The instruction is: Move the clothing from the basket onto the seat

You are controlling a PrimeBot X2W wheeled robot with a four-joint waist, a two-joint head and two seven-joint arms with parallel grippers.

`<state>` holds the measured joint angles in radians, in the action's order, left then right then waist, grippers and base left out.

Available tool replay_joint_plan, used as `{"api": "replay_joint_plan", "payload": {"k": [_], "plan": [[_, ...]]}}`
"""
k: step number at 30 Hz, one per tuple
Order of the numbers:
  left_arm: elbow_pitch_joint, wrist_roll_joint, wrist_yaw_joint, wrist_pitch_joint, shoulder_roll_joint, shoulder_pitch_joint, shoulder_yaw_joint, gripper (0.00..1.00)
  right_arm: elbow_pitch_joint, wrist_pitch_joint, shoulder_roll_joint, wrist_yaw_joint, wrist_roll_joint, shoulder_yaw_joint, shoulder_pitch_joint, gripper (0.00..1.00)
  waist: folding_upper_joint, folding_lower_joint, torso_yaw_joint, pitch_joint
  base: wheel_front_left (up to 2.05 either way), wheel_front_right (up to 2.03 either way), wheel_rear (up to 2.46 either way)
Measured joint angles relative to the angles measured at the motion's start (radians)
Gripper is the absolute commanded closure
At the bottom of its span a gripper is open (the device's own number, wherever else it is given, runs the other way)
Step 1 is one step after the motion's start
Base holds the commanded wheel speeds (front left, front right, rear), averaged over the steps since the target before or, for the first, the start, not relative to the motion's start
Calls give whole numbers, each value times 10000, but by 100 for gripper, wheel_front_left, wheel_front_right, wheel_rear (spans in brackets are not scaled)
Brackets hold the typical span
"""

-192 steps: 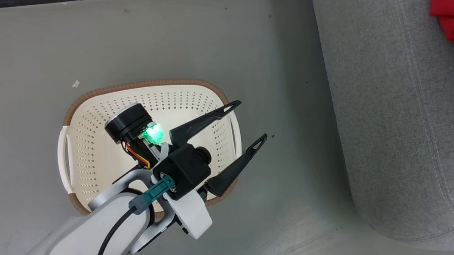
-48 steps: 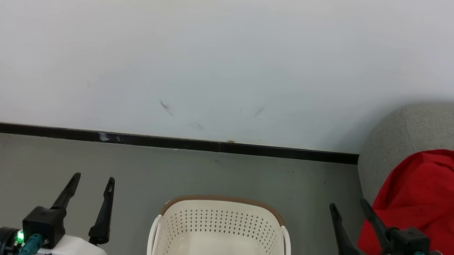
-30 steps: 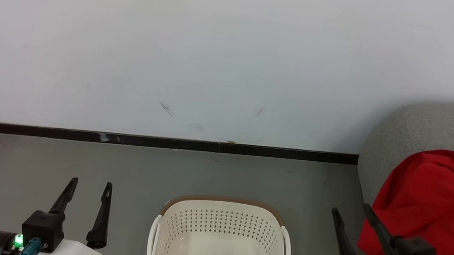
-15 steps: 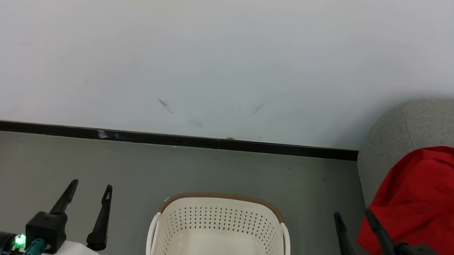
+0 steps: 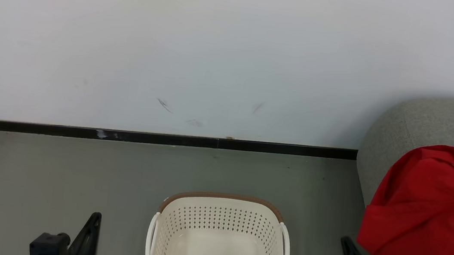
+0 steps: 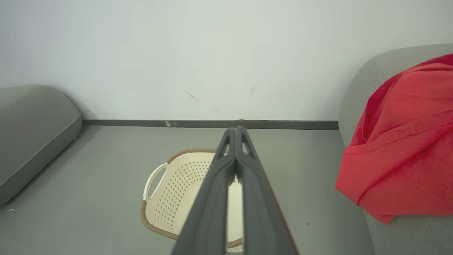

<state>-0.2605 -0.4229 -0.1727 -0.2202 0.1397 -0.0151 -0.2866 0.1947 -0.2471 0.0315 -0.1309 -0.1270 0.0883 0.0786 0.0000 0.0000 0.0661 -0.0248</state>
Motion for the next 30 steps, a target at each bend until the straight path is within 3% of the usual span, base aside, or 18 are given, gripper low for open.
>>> {"api": "replay_joint_plan", "payload": {"k": [14,30], "plan": [[0,-1941,393,522,-144,-1,525,100,-247,217,2,0,-2617,-107,98,100,0,15,-99,35,0,0,0],[29,-3925,913,1091,-341,-2,1154,100,-207,738,130,0,-5219,-376,-19,100,0,150,-222,-23,0,0,0]]}}
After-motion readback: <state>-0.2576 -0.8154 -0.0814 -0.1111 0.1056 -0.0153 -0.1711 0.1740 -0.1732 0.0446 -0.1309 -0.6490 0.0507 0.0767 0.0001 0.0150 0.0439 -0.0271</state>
